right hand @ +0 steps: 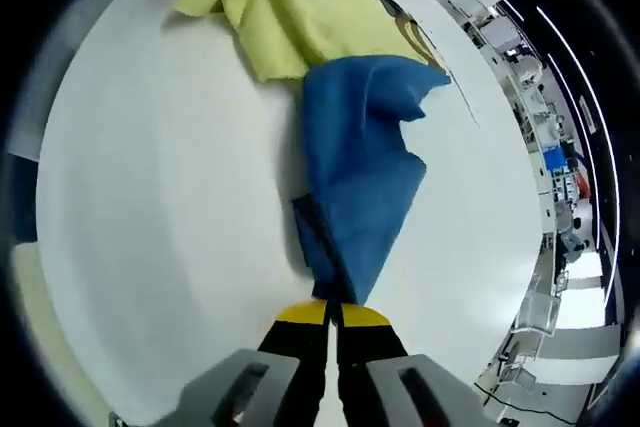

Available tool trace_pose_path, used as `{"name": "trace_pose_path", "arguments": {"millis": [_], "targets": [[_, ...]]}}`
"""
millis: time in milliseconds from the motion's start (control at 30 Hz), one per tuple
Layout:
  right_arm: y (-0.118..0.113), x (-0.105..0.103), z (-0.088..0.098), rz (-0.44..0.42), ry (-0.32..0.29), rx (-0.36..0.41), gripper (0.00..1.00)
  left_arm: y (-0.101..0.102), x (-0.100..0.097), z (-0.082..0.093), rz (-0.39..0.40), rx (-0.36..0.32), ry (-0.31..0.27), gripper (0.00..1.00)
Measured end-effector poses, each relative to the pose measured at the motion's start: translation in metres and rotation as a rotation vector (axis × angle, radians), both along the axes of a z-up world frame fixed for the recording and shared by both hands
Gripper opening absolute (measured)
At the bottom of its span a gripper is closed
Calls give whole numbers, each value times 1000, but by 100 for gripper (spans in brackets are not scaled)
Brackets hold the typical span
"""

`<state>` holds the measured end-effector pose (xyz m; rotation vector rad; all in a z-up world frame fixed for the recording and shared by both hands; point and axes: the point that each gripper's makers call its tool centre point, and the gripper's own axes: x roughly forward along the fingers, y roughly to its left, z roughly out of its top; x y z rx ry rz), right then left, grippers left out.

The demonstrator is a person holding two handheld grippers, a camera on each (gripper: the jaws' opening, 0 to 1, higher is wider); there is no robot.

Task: Fold the garment on the visible template until the final outline fits inside the template.

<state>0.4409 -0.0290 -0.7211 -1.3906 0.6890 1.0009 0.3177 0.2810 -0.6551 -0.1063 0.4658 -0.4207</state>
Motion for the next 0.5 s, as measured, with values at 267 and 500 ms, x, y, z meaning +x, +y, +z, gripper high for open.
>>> {"name": "trace_pose_path", "arguments": {"millis": [267,500], "targets": [[-29,43,31,-46,-112,-19,0,2,1,2,6,-6,-4,41],[-54,71,51,-57,-159,-67,0,-1,2,1,5,-13,-3,41]]}}
